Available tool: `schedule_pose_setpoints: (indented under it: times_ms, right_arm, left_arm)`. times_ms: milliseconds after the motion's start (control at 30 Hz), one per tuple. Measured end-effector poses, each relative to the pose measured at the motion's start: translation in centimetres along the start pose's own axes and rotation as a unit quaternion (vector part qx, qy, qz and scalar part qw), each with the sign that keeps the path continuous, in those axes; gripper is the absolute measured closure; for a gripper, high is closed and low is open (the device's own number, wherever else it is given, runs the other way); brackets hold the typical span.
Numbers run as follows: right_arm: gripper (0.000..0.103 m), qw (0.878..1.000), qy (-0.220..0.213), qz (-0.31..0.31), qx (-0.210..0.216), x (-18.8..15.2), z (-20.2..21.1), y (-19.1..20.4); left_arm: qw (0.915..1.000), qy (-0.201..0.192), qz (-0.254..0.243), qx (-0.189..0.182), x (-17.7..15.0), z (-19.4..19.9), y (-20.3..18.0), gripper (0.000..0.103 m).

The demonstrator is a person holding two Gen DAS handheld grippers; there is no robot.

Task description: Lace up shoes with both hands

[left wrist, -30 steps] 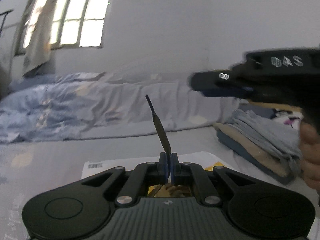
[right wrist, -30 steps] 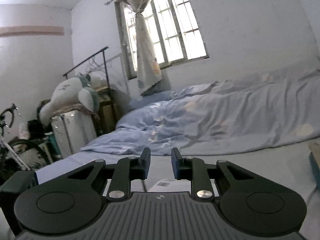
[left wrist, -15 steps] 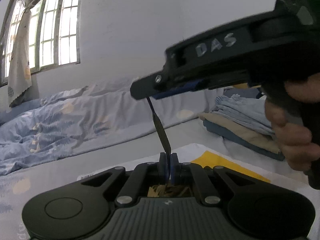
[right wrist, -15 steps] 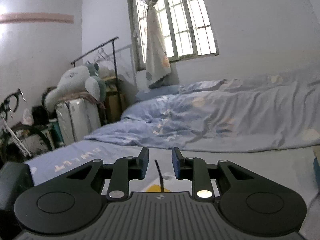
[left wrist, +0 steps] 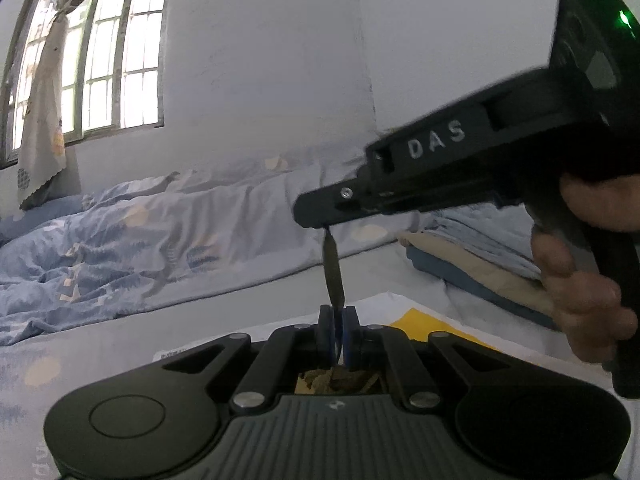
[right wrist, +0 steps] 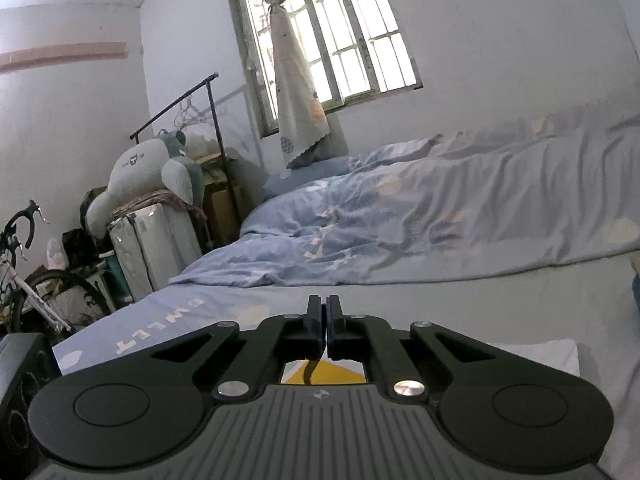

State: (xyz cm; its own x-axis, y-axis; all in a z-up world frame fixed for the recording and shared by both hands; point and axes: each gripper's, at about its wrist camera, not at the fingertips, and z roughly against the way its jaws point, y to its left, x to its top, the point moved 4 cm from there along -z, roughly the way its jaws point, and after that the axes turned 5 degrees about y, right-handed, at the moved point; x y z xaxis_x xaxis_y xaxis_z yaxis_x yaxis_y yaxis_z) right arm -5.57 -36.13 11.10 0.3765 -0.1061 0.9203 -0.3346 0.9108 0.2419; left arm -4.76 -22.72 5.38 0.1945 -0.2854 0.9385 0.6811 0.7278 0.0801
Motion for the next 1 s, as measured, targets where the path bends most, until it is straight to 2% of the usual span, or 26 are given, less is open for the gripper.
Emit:
schedule_pose_setpoints:
  times_ms: [200,300,600,700,767,867,1000]
  right_arm:
    - [0.101,1.000,0.003,0.009,0.002,0.0,0.4,-0.4]
    - [0.101,1.000,0.004,0.014,0.000,-0.1,0.5,-0.4]
    - [0.101,1.000,0.013,0.006,0.014,-0.5,0.1,0.1]
    - [0.101,1.000,0.016,0.004,0.018,-0.6,-0.1,0.4]
    - [0.101,1.000,0.017,0.003,0.019,-0.7,-0.2,0.6]
    - [0.101,1.000,0.016,0.003,0.019,-0.7,-0.2,0.7]
    - [0.101,1.000,0.016,0.003,0.018,-0.6,-0.3,0.7]
  left_arm:
    - [0.9996,-0.022,0.020,0.000,0.5,0.8,0.6,0.092]
    - [0.9993,-0.027,0.025,-0.003,0.7,0.9,0.9,0.084]
    - [0.9980,-0.048,0.041,-0.003,1.2,1.5,1.6,0.084]
    - [0.9981,-0.046,0.041,-0.006,1.2,1.4,1.6,0.086]
    - [0.9980,-0.047,0.043,-0.002,1.0,1.0,1.2,0.093]
    - [0.9979,-0.046,0.045,-0.004,1.0,1.1,1.3,0.097]
    - [0.9979,-0.047,0.044,-0.005,1.0,1.3,1.4,0.099]
